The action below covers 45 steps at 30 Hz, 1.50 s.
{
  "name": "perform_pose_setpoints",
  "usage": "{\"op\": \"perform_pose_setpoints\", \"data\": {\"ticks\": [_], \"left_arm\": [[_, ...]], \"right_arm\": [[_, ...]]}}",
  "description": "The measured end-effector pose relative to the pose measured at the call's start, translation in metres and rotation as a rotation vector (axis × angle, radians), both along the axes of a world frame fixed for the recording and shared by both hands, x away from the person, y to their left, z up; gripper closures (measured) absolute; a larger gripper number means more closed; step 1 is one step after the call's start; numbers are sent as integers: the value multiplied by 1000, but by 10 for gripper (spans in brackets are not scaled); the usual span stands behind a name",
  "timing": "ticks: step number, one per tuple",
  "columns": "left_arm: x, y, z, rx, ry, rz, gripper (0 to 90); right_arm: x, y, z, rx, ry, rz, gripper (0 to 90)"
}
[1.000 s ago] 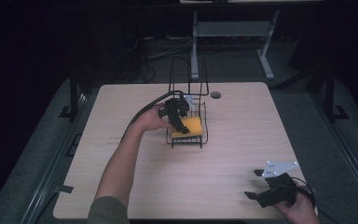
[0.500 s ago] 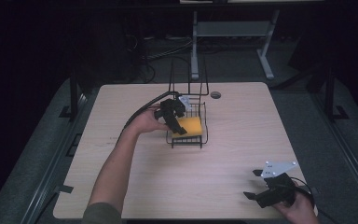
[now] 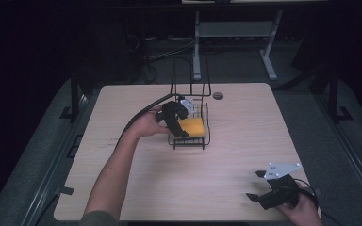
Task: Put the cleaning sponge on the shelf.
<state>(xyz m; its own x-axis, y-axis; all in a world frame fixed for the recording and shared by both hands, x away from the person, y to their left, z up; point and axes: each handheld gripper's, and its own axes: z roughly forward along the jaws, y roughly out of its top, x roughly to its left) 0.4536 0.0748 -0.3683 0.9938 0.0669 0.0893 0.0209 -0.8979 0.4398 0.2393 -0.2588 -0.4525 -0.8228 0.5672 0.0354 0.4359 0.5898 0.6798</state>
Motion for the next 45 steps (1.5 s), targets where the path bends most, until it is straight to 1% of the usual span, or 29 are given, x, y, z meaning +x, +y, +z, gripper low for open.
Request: {"op": "perform_pose_setpoints", "data": {"ticks": [3, 6, 9, 10, 11, 13, 14, 15, 17, 19, 20, 21, 22, 24, 26, 27, 29, 30, 32, 33, 39, 40, 41, 42, 44, 45], "left_arm": [[-3, -1, 2, 4, -9, -8, 191], [-5, -2, 1, 9, 1, -18, 191], [-8, -3, 2, 9, -5, -20, 191], [-11, -1, 2, -6, -19, -21, 196], [-13, 1, 2, -18, -20, -11, 199], [-14, 1, 1, -16, -16, -8, 196], [-16, 1, 1, -2, -9, -13, 196], [-19, 2, 1, -1, -24, -21, 194], [-25, 5, 2, -23, -25, -21, 196], [-26, 6, 1, -26, -25, -18, 195], [-29, 8, 0, -10, -13, -11, 194], [-29, 8, 0, -10, -13, -11, 192], [-34, 12, -1, -25, -21, -17, 194], [-36, 14, -2, -29, -20, -18, 194], [-37, 15, -3, -23, -13, -16, 193], [-39, 16, -3, -10, -13, -13, 193], [-46, 19, -2, -40, -23, -20, 195], [-48, 20, -2, -47, -22, -19, 195], [-50, 20, -2, -43, -20, -23, 194], [-54, 21, -2, -37, -29, -26, 193], [-61, 26, -1, -48, -34, -27, 194], [-65, 27, -1, -41, -29, -28, 194], [-65, 27, -1, -41, -29, -28, 193], [-69, 27, 0, -35, -38, -33, 192], [-73, 30, 0, -58, -40, -30, 193], [-73, 30, 0, -58, -40, -30, 194]], "right_arm": [[0, -1, 0, 0, 2, -2, 132], [-1, -2, 0, 1, -5, -9, 132], [-1, -3, 1, -1, -6, -10, 132], [-2, -4, 1, 3, -7, -11, 132], [-2, -4, 1, 4, -6, -11, 132], [-2, -4, 1, 2, -9, -11, 132], [-2, -4, 1, 2, -9, -11, 132], [-2, -4, 1, 3, -9, -13, 132], [-2, -4, 1, -1, -11, -13, 132], [-2, -4, 1, -1, -11, -13, 132], [-2, -3, 1, -5, -12, -11, 132], [-2, -3, 1, -4, -11, -13, 132], [-2, -3, 1, -7, -14, -13, 132], [-1, -3, 1, -9, -15, -13, 132], [-1, -3, 1, -9, -15, -13, 132], [-1, -3, 1, -8, -14, -14, 132], [-1, -4, 1, -11, -16, -14, 132], [-1, -4, 1, -8, -15, -16, 132], [-1, -5, 1, -7, -16, -17, 132], [-1, -5, 1, -11, -17, -16, 132], [-2, -5, 1, -8, -15, -20, 132], [-1, -5, 1, -9, -14, -20, 132], [-1, -5, 1, -9, -14, -20, 132], [-1, -6, 1, -10, -14, -23, 132], [-1, -6, 1, -10, -15, -23, 132], [-1, -6, 1, -10, -15, -23, 132]]}}
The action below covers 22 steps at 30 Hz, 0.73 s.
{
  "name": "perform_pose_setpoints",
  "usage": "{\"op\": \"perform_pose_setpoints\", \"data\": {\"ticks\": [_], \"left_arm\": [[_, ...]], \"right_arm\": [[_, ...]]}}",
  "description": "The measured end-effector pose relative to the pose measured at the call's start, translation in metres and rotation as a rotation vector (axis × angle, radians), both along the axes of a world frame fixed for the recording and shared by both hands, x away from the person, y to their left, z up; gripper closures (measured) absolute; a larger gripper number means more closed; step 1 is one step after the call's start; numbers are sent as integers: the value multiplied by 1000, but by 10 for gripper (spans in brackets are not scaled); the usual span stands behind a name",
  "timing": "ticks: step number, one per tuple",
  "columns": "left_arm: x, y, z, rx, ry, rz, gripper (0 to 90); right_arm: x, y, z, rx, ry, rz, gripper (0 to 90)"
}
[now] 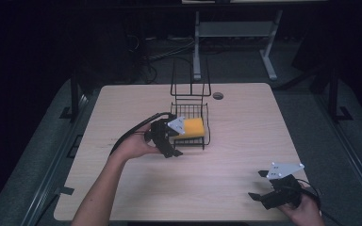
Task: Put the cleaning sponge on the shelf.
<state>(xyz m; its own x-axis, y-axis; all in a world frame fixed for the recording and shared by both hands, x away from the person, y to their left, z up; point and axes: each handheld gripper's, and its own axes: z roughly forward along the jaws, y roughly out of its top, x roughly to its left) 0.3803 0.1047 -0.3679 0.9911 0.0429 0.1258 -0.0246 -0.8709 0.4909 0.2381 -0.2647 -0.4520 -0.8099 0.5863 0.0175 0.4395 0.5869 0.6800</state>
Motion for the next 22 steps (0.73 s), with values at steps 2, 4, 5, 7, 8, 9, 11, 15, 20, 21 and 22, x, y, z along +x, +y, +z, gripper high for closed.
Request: {"op": "perform_pose_setpoints", "data": {"ticks": [2, 4, 5, 7, 8, 9, 11, 15, 20, 21, 22], "left_arm": [[-5, 3, -2, -2, 2, 5, 194], [-6, 3, -2, 8, 8, 3, 193], [-8, 3, -4, 26, 20, 5, 192], [-11, 4, -4, 14, 9, 0, 192], [-13, 4, -4, 0, 9, 2, 193], [-15, 5, -4, -6, 10, 3, 193], [-18, 6, -6, -1, 17, 4, 193], [-24, 8, -10, -4, 18, 8, 193], [-34, 11, -12, 5, 11, 6, 192], [-36, 13, -12, 1, 9, 4, 192], [-36, 13, -12, 1, 9, 4, 192]], "right_arm": [[0, -1, 0, 2, 2, -2, 132], [0, -1, 0, 0, 1, -4, 132], [0, -1, 0, 1, 1, -6, 132], [0, -2, 0, 1, 2, -6, 132], [0, -2, 0, 0, 2, -7, 132], [0, -2, 0, 1, 0, -5, 132], [-1, -2, 0, 1, 1, -6, 132], [-1, -1, -1, -3, -4, -1, 132], [-1, 1, 0, 0, -6, -7, 132], [-1, 1, 0, -4, -9, -5, 132], [-1, 1, 0, -4, -7, -4, 132]]}}
